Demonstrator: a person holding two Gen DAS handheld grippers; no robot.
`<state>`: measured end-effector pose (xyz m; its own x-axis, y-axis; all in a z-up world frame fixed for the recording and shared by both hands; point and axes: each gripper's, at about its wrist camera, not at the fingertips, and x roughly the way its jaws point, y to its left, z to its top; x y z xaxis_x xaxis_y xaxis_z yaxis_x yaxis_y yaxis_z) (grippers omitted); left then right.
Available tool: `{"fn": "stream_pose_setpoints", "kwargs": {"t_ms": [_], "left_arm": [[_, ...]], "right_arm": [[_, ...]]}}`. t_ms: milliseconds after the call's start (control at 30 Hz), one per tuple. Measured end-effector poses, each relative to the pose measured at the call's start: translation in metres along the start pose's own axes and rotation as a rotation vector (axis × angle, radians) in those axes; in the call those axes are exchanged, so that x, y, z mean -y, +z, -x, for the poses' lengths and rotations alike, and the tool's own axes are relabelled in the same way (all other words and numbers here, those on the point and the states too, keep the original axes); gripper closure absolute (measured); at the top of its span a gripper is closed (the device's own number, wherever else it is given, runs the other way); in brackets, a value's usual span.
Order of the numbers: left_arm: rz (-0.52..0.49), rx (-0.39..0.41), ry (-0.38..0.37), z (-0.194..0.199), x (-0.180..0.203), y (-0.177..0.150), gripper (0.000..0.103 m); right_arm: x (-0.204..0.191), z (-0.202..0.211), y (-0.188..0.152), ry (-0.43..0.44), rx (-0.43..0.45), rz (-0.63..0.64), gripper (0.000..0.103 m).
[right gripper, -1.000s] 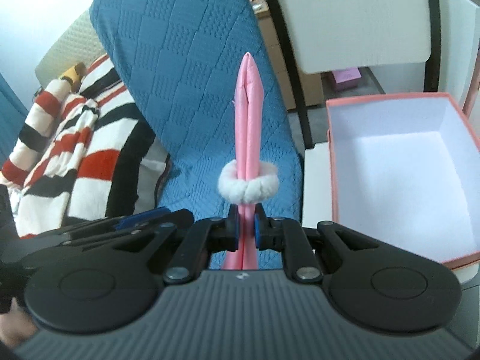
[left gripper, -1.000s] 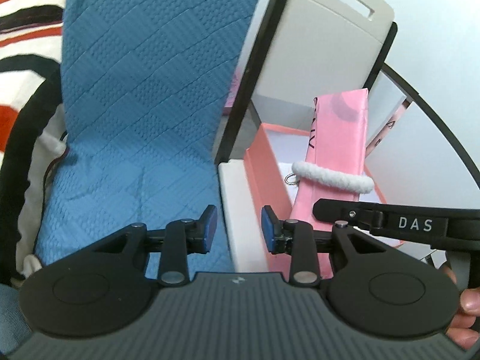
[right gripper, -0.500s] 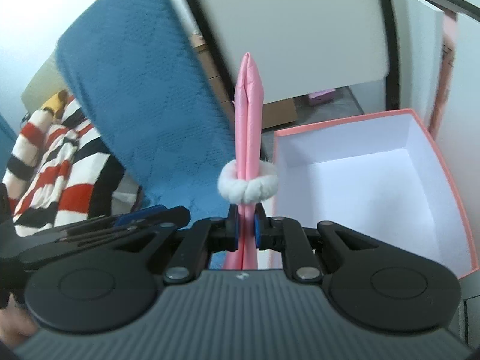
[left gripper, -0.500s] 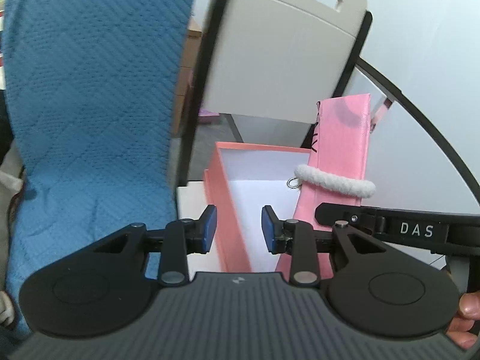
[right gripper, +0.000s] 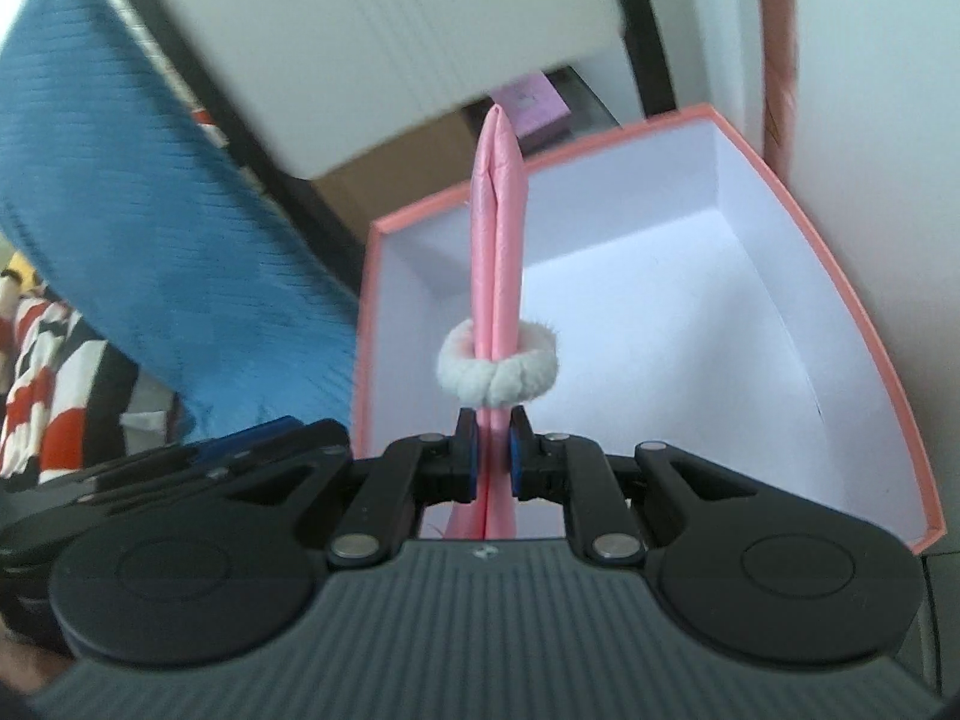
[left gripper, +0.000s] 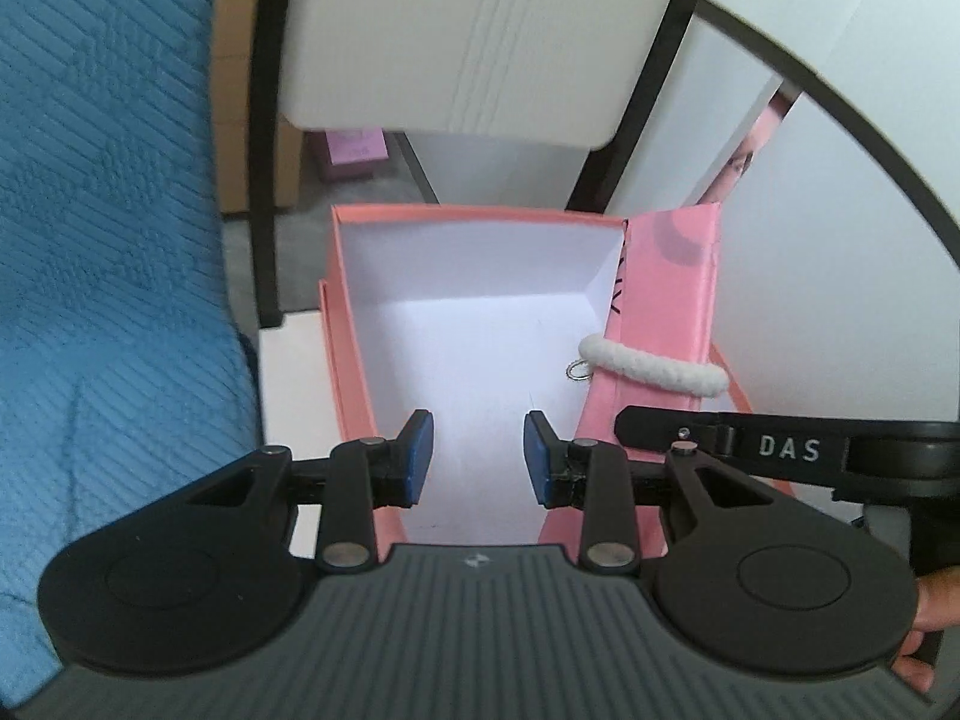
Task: Organize objects
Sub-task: 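Carry the ringed pink bag with the left gripper into the pink-rimmed box, then lower the bag into the box and open the left gripper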
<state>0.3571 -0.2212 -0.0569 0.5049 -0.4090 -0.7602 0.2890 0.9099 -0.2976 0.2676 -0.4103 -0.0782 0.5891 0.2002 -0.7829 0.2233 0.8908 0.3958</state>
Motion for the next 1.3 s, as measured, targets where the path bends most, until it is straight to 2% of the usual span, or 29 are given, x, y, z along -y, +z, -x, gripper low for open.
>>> {"fn": "stream_pose_setpoints", "kwargs": {"t_ms": [200,333,633,800,1000,1133,1300], "left_arm": [[0.011,-0.055,0.011,-0.036,-0.001,0.0,0.064],[0.024,-0.058,0.031,-0.051,-0.001,0.002,0.064],[0.027,-0.104,0.031,-0.077,-0.004,0.0,0.064],[0.027,-0.11,0.031,-0.082,-0.005,-0.002,0.063],[0.034,-0.105,0.037,-0.08,-0.007,-0.002,0.061],[0.034,-0.094,0.038,-0.072,-0.007,-0.001,0.059],[0.023,-0.074,0.028,-0.056,-0.005,0.0,0.056]], "right_arm": [[0.03,-0.038,-0.002,-0.029,-0.062,-0.052,0.089],[0.043,-0.057,-0.007,-0.032,-0.103,-0.078,0.089],[0.06,-0.086,-0.014,-0.051,-0.138,-0.099,0.086],[0.061,-0.093,-0.016,-0.059,-0.162,-0.096,0.086],[0.063,-0.095,-0.012,-0.072,-0.174,-0.1,0.078],[0.06,-0.091,-0.011,-0.074,-0.166,-0.092,0.072],[0.053,-0.086,-0.01,-0.074,-0.16,-0.058,0.071]]}}
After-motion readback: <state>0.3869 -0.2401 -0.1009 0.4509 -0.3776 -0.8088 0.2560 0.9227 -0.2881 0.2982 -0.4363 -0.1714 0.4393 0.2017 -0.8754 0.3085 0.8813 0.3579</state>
